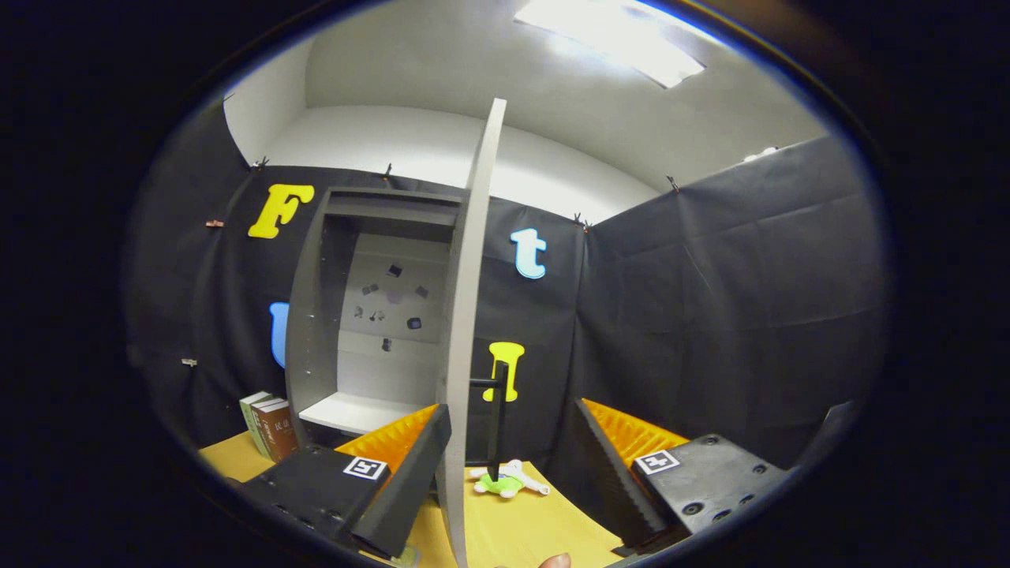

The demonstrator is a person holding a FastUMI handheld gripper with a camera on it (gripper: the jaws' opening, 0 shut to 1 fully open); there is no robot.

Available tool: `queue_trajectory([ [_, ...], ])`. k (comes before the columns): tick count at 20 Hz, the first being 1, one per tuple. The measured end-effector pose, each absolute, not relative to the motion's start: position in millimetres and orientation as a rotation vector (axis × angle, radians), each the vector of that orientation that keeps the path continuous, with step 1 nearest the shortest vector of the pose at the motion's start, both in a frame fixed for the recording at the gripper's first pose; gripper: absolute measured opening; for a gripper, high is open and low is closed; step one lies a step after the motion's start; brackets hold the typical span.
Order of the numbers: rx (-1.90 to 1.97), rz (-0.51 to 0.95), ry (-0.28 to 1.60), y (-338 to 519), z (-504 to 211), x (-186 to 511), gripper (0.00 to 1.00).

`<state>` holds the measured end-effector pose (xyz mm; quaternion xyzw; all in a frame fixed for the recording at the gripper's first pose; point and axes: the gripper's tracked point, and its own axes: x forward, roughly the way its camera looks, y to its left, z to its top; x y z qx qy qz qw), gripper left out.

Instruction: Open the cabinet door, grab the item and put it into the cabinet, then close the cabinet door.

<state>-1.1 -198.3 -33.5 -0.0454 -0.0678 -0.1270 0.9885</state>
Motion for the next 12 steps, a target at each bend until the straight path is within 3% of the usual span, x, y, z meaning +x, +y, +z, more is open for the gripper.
queue_trajectory([
  [1,-0.095,-0.238,-0.11,-189,-41,-4,0.95],
  [6,0.021,-0.115,0.069,-123,-101,-18,0.97],
  [12,0.053,-0.066,0.342,-68,-217,-8,0.98],
])
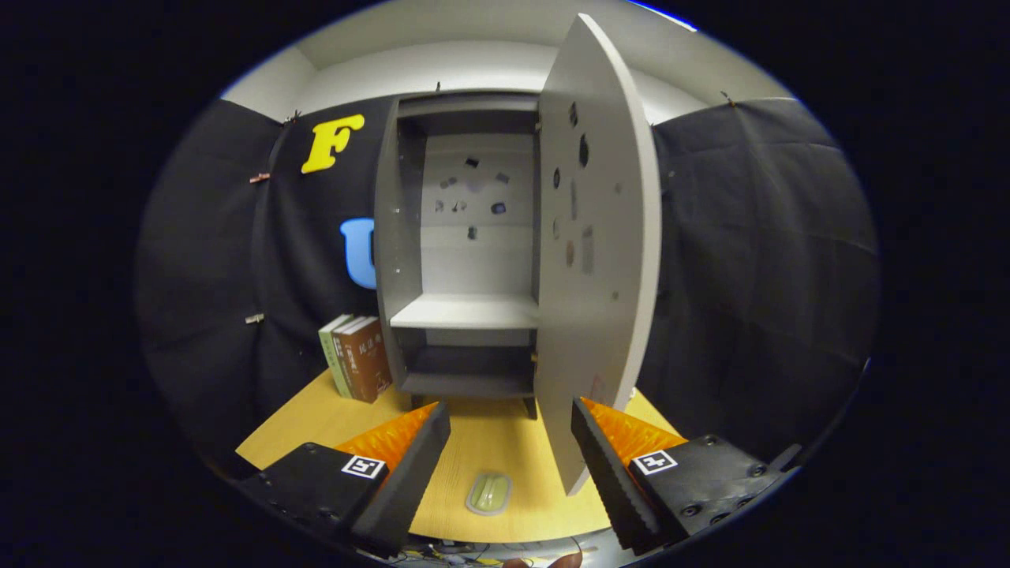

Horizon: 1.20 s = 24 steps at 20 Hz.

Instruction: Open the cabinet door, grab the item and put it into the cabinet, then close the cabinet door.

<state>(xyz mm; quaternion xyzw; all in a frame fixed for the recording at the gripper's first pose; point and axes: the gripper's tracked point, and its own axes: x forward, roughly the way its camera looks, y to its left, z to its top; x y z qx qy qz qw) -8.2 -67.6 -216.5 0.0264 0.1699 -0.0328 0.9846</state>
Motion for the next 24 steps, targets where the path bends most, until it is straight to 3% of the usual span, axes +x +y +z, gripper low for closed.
queue_trajectory([
  [10,0.135,-0.081,0.746,-35,-419,25,0.98],
  [20,0.127,-0.125,0.949,-40,-539,48,0.98],
  [24,0.098,-0.133,0.992,-43,-570,57,0.75],
])
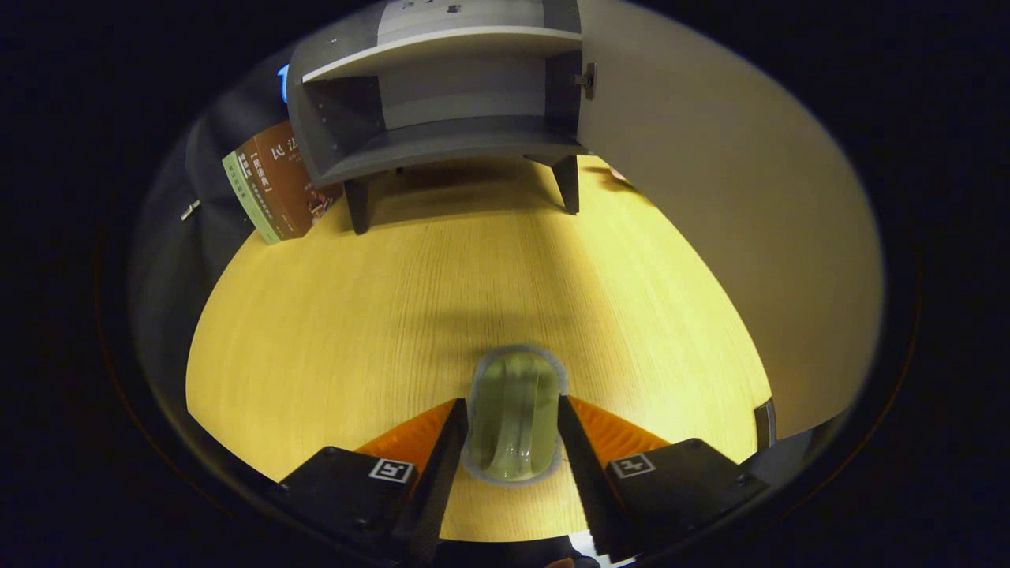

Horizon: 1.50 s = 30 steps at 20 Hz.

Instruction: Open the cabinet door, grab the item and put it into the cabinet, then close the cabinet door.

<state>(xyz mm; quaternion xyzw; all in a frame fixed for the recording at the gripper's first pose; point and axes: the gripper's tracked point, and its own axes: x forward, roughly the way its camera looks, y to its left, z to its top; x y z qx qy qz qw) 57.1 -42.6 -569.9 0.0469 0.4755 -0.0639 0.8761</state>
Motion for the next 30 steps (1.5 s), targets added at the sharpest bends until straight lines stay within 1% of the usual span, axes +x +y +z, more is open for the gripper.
queue_trajectory([
  [1,0.101,-0.134,1.003,-41,-575,58,0.64],
  [2,0.102,-0.139,1.013,-41,-579,58,0.58],
  [3,0.086,-0.15,1.019,-44,-579,60,0.57],
  [5,0.078,-0.175,1.018,-49,-583,62,0.26],
  [6,0.082,-0.176,1.015,-49,-579,63,0.26],
  [7,0.075,-0.178,1.02,-51,-579,63,0.19],
  [11,0.105,-0.175,1.01,-47,-570,66,0.19],
  [15,0.102,-0.153,0.982,-41,-532,64,0.19],
  [22,0.142,-0.162,0.882,-30,-425,81,0.19],
  [27,0.164,-0.159,0.797,-21,-329,124,0.19],
  [30,0.19,-0.146,0.739,-16,-277,165,0.19],
])
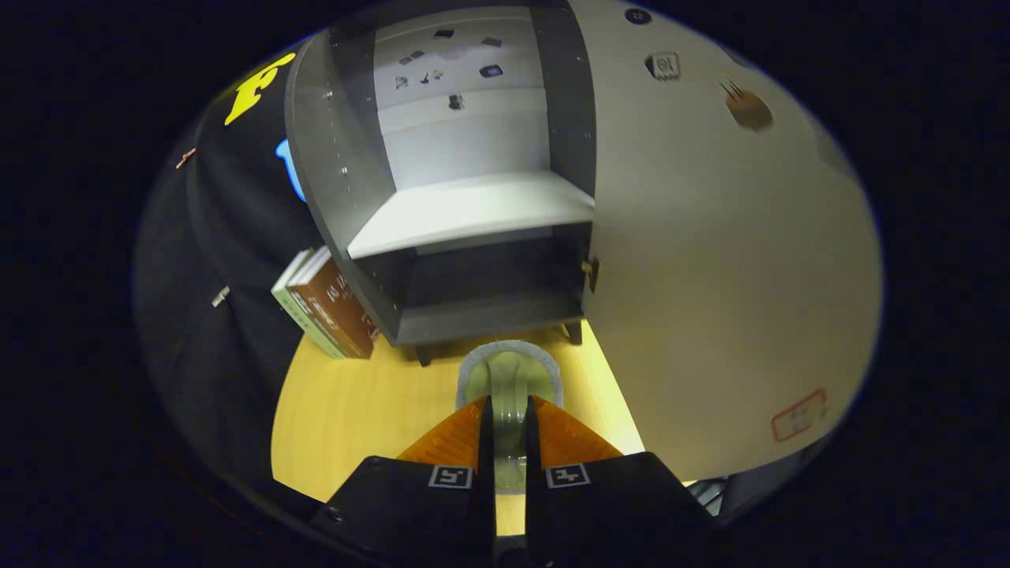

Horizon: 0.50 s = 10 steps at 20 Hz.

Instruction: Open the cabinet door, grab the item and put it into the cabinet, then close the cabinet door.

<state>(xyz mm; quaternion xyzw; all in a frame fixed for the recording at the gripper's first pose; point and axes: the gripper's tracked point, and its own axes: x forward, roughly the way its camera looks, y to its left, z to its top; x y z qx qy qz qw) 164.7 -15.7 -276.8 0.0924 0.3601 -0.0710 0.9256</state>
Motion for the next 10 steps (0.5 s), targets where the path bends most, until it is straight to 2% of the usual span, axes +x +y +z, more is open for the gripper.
queue_trajectory([
  [5,0.168,-0.14,0.647,-12,-211,247,0.19],
  [10,0.177,-0.148,0.606,-6,-188,333,0.19],
])
